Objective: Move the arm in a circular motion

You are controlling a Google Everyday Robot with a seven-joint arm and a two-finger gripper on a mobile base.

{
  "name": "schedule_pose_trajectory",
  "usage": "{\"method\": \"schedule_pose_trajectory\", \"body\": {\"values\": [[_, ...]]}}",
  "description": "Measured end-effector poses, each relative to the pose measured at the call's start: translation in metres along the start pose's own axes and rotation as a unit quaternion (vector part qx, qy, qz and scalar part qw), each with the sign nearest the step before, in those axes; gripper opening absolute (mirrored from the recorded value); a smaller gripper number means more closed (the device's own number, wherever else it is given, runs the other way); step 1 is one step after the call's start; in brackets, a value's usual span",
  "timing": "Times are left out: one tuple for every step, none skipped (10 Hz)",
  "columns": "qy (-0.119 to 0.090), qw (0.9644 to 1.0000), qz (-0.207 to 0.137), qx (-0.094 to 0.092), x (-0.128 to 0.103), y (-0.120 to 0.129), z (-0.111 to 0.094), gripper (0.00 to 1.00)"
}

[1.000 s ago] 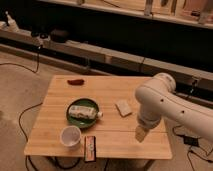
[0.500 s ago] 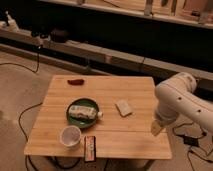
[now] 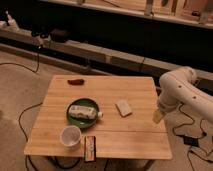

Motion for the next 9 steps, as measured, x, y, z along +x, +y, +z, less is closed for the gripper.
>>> {"method": "schedule_pose_trajectory", "body": {"values": [[-0.002, 1.0, -0.007, -0.002, 0.014, 0.013, 0.001, 0.62], [-0.003, 0.9999, -0.012, -0.004, 0.023, 0.021, 0.0, 0.62], [-0.005, 0.9998, -0.017, -0.007, 0.035, 0.03, -0.001, 0.62], [-0.007, 0.9997, -0.022, -0.009, 0.047, 0.039, -0.003, 0.62], [-0.01, 0.9996, -0.025, -0.01, 0.06, 0.047, -0.003, 0.62], [-0.012, 0.9994, -0.031, -0.01, 0.076, 0.05, -0.002, 0.62], [-0.013, 0.9992, -0.038, -0.008, 0.096, 0.051, 0.002, 0.62], [-0.014, 0.9988, -0.046, -0.007, 0.115, 0.049, 0.005, 0.62], [-0.014, 0.9984, -0.055, -0.005, 0.138, 0.045, 0.008, 0.62]]}}
